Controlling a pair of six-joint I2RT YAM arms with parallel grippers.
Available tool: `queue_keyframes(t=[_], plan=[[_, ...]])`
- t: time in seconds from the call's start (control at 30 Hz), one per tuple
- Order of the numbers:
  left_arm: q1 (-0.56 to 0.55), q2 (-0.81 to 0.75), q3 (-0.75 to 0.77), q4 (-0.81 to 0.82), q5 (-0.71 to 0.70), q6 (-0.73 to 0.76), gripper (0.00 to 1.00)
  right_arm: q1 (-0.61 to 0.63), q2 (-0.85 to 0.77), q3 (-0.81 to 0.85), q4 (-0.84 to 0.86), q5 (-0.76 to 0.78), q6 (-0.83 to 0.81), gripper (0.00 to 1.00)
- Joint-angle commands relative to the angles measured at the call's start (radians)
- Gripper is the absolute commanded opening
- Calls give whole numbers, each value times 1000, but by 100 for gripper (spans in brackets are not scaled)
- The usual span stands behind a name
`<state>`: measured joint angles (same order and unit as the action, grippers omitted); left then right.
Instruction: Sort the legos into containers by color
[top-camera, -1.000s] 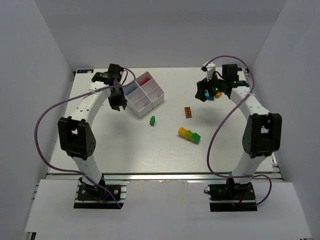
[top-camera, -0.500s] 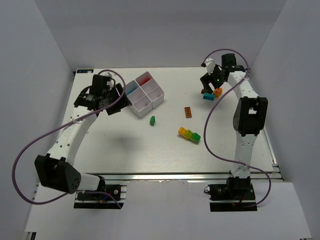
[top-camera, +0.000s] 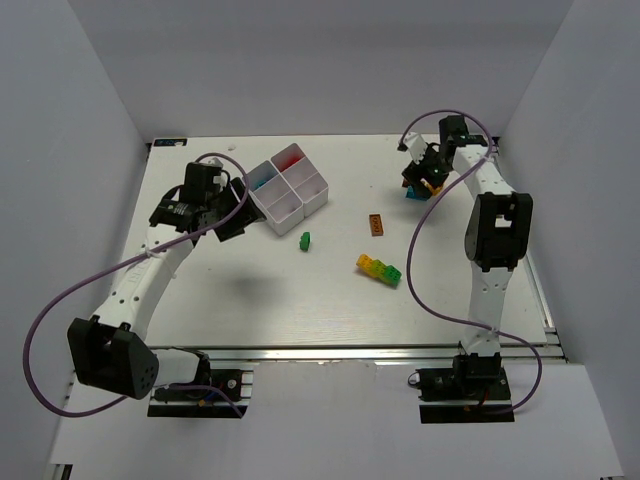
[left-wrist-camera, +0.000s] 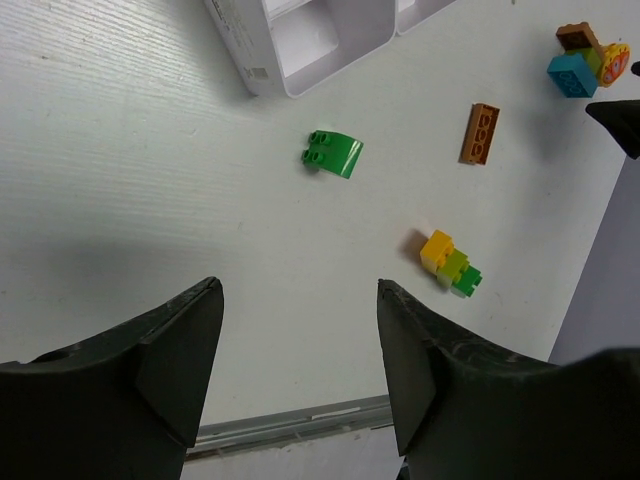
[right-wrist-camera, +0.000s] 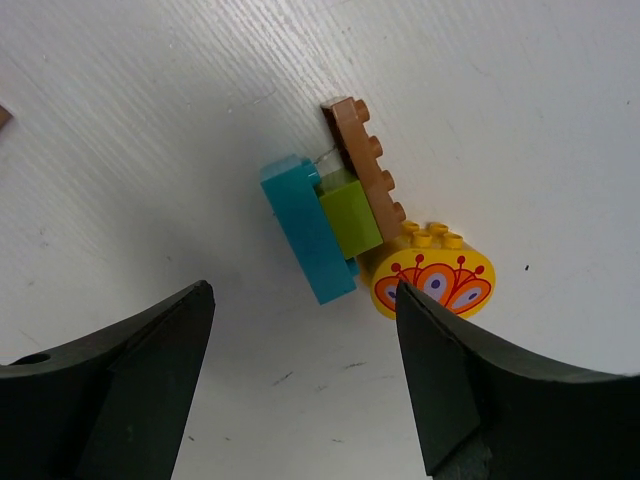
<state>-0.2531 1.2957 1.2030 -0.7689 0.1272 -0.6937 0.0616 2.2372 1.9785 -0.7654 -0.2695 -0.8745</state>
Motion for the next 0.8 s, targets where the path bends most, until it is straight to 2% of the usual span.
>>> queue_keyframes(t=[0.0,0.77], plan=[[-6,-33,-3,28,19,-7,73,1,19,-4,-40,6,-76,77],[-5,-30,-10,29,26,-18,73,7,64,-58,-18,36,-110,56]])
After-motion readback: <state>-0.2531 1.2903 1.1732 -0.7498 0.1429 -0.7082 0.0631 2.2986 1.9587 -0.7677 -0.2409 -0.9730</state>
